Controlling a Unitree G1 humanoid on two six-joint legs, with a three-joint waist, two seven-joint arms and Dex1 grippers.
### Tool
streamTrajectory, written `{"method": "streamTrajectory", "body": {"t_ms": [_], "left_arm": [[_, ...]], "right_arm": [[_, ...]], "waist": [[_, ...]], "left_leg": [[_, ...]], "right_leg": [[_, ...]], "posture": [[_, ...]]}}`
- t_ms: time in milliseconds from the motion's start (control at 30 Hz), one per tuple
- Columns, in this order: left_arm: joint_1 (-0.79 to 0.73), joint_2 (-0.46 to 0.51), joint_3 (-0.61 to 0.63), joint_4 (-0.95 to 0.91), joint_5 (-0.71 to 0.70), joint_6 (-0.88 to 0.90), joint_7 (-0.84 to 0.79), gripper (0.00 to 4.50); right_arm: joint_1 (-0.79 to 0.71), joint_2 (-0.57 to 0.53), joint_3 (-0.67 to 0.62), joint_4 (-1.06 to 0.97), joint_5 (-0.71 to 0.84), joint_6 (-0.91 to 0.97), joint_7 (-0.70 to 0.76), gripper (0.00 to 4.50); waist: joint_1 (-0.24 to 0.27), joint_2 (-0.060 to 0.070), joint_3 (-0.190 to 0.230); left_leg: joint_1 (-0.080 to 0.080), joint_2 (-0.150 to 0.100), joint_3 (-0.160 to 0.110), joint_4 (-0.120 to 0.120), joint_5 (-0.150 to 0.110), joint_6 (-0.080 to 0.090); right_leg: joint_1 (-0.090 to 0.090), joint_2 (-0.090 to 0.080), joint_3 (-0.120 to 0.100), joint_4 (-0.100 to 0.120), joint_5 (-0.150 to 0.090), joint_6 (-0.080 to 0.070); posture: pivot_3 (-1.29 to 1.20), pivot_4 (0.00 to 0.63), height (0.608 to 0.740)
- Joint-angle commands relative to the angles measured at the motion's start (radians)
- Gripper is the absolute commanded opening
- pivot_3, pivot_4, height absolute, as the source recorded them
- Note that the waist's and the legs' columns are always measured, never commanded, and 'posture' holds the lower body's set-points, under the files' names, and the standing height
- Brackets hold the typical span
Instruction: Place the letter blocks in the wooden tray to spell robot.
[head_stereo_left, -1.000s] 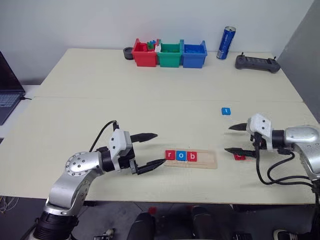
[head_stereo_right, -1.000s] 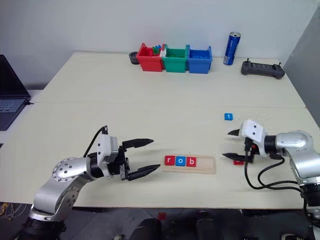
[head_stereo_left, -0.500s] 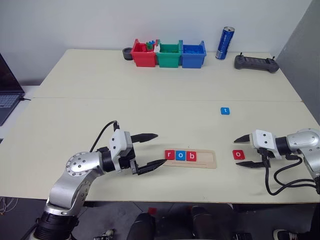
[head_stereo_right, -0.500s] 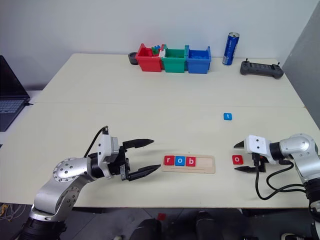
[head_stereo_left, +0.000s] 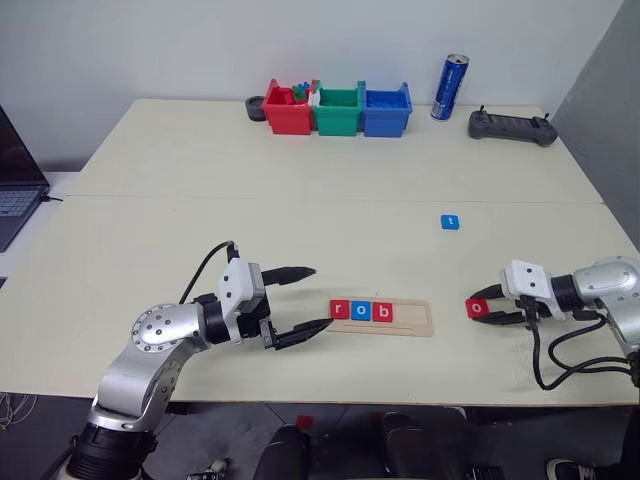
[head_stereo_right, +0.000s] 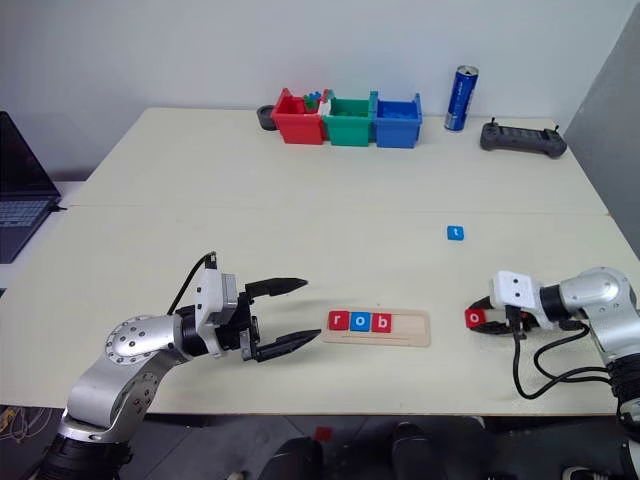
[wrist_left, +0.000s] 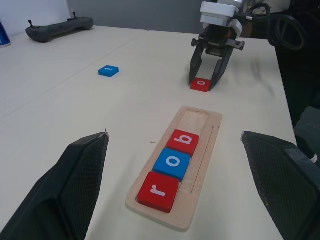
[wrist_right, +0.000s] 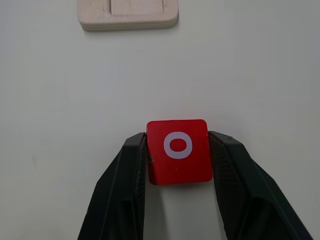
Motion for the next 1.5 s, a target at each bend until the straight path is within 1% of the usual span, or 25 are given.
{"method": "streamTrajectory", "body": {"t_ms": [33, 233, 400, 500, 600, 1067, 1500], "left_arm": [[-0.012, 0.01, 0.005, -0.022, -0.008, -0.008, -0.009, 4.5], [-0.026, 0.018, 0.008, -0.01, -0.007, -0.009, -0.018, 4.5], [-0.021, 0.024, 0.01, -0.015, -0.003, -0.012, -0.022, 4.5], [-0.005, 0.032, 0.015, -0.023, -0.002, -0.018, -0.027, 4.5], [-0.003, 0.036, 0.016, -0.023, -0.002, -0.019, -0.027, 4.5], [-0.005, 0.043, 0.017, -0.026, -0.008, -0.017, -0.029, 4.5], [-0.008, 0.036, 0.014, -0.014, -0.008, -0.027, -0.041, 4.5]], "right_arm": [[-0.022, 0.024, -0.033, -0.218, 0.096, 0.152, -0.018, 1.46], [0.011, 0.104, -0.008, -0.416, 0.151, 0.292, -0.088, 1.46], [0.011, 0.155, 0.041, -0.439, 0.098, 0.302, -0.151, 1.46], [0.016, 0.174, 0.067, -0.465, 0.087, 0.334, -0.182, 1.46], [0.015, 0.187, 0.091, -0.455, 0.051, 0.324, -0.213, 1.46], [0.019, 0.164, 0.101, -0.406, 0.009, 0.291, -0.197, 1.46], [0.018, 0.156, 0.119, -0.405, 0.001, 0.307, -0.175, 1.46]], "waist": [[0.0, 0.0, 0.0], [0.008, 0.0, 0.0], [0.017, 0.0, 0.0], [0.018, 0.0, 0.0], [0.018, 0.0, 0.0], [0.018, 0.0, 0.0], [0.018, 0.0, 0.0]], "left_leg": [[0.0, 0.0, 0.0, 0.0, 0.0, 0.0], [-0.001, -0.001, -0.001, 0.0, 0.0, 0.0], [-0.002, -0.001, -0.001, 0.0, 0.0, 0.0], [-0.001, 0.0, -0.001, 0.0, 0.0, 0.0], [-0.001, 0.0, -0.001, 0.0, 0.0, 0.0], [-0.001, 0.0, -0.001, 0.0, 0.0, 0.0], [-0.001, 0.0, -0.001, 0.0, 0.0, 0.0]], "right_leg": [[0.0, 0.0, 0.0, 0.0, 0.0, 0.0], [0.0, 0.0, -0.001, 0.0, 0.0, 0.0], [0.0, 0.0, -0.002, -0.001, 0.0, 0.0], [-0.001, 0.0, -0.002, 0.0, 0.0, 0.0], [-0.001, 0.0, -0.002, 0.0, 0.0, 0.0], [-0.001, 0.0, -0.002, 0.0, 0.0, 0.0], [-0.001, 0.0, -0.002, 0.0, 0.0, 0.0]], "posture": [[0.0, 0.15, 0.74], [0.0, 0.15, 0.74], [0.0, 0.15, 0.74], [0.0, 0.15, 0.74], [0.0, 0.15, 0.74], [0.0, 0.15, 0.74], [0.0, 0.15, 0.74]]}}
